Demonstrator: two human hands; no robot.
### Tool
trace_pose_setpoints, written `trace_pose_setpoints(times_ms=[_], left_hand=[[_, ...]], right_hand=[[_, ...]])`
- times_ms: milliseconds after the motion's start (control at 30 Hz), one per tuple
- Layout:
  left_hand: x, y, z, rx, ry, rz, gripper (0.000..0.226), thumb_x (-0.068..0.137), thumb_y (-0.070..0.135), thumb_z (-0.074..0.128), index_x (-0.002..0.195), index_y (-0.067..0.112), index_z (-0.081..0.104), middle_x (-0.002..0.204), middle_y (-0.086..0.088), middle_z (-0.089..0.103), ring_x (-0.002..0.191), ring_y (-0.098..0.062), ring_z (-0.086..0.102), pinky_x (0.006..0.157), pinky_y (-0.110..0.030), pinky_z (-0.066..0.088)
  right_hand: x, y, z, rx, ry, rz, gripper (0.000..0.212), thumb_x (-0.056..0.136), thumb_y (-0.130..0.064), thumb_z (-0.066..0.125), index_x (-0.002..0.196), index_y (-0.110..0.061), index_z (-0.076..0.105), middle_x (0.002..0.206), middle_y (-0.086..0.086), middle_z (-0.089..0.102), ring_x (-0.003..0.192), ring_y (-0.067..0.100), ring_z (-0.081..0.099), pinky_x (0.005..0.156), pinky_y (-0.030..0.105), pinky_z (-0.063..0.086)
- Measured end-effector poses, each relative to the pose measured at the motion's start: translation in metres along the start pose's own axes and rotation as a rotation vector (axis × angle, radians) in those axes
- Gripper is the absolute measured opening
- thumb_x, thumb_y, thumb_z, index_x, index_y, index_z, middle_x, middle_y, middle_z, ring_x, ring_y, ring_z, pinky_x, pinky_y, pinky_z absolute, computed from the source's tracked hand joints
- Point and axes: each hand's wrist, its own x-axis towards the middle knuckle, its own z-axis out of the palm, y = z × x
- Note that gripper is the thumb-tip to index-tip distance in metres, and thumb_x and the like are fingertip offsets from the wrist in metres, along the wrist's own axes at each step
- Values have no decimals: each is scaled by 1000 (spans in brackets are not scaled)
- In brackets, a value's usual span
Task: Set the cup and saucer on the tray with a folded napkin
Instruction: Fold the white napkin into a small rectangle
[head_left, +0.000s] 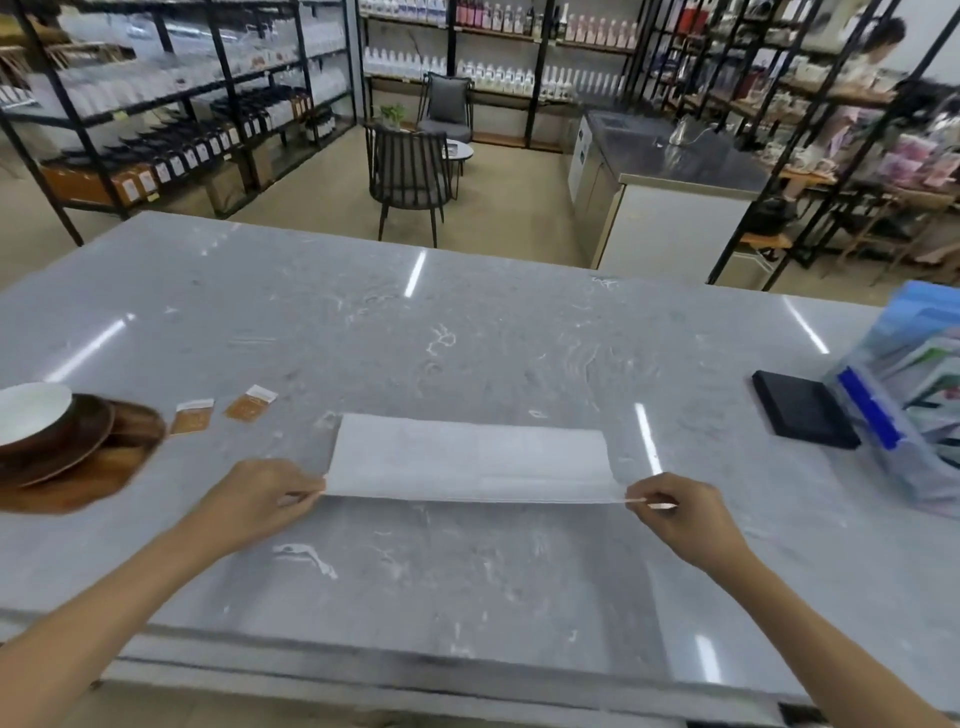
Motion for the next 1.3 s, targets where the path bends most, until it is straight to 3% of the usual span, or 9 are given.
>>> trace_pose_setpoints(times_ms=[233,333,500,733,800,867,967,1133,1300], left_hand=[[-65,14,25,32,-53,83,72,102,58,24,85,21,83,73,2,77,64,-16,72,52,-24,57],[-79,20,30,106,-20,123,79,105,55,16,85,20,84,82,3,80,71,-17,76,59,-26,60],[-93,18,35,71,-87,16,48,93,48,43,96,22,83,106,7,77,98,-17,71,71,-28,61],[-58,27,44,88,-95,-51,41,90,52,47,77,28,78,105,15,70,104,-8,59,57,-23,51],[-37,41,54,30,-67,-64,42,93,51,44,95,27,79,114,12,70,114,-13,60,68,-29,56],[-12,57,68,-9,-125,-104,53,96,52,36,122,24,72,135,7,64,134,-19,51,94,-38,55],[25,73,98,-15,-233,-130,56,103,47,32,149,20,47,160,6,39,153,-16,23,121,-35,29],[63,81,137,23,-354,-124,54,108,37,29,158,18,28,168,3,20,157,-18,4,127,-38,8],[61,64,149,50,-391,-150,55,107,43,22,160,30,16,169,11,11,157,-14,1,127,-37,6]], right_hand=[[-82,19,15,-150,-57,-41,12,80,-10,84,88,-20,83,92,-9,79,80,6,73,72,14,58],[-103,24,20,-189,-44,-61,17,77,-10,86,88,-22,83,91,-7,80,75,7,74,72,6,53],[-120,28,23,-212,-98,-156,16,86,-11,77,99,-18,81,106,-6,76,93,11,73,80,29,62],[-103,10,36,-317,13,-170,14,93,-20,69,91,-11,79,104,-2,70,88,19,70,63,26,56],[-87,-11,52,-316,47,-188,16,95,-21,66,102,-13,78,115,2,72,101,24,70,70,32,60],[-68,-36,76,-287,3,-197,28,99,-25,62,124,-16,71,135,5,66,122,26,62,91,39,58],[-41,-71,118,-275,-155,-235,49,106,-34,46,151,-15,47,161,7,40,149,27,35,120,41,34],[-2,-100,173,-310,-280,-260,57,108,-38,30,161,-18,21,169,3,17,157,23,10,128,41,13],[14,-92,189,-344,-338,-201,61,108,-45,24,162,-20,12,170,-2,8,158,18,4,129,41,6]])
